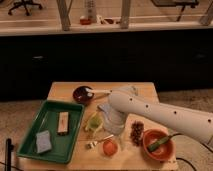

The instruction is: Place apple in metal cup

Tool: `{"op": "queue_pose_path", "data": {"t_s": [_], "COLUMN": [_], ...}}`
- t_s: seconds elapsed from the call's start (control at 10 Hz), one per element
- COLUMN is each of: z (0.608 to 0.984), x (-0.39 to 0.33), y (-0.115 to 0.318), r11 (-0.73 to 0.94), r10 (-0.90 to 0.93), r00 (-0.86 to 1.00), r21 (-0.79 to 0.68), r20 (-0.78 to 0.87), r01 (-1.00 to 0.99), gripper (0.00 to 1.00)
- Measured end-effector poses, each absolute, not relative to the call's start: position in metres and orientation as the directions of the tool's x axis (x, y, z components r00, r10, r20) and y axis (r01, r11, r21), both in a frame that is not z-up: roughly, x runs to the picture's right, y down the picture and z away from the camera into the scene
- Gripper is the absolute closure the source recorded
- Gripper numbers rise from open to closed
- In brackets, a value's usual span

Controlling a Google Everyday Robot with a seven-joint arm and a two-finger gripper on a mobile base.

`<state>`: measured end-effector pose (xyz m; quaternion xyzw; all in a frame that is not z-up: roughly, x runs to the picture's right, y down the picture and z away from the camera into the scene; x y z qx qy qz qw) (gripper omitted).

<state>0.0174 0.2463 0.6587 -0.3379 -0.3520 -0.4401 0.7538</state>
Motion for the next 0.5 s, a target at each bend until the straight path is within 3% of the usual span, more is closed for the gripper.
{"op": "queue_pose_path", "data": {"t_s": [0.5], "z": [0.6569], "x": [0.0207], "y": [0.2461], "r11": [0.363], "r10": [-0.423], "r00": [0.348], "r21": [-0.195], "r20": [0.837], "r01": [0.911], "gripper": [0.20]}}
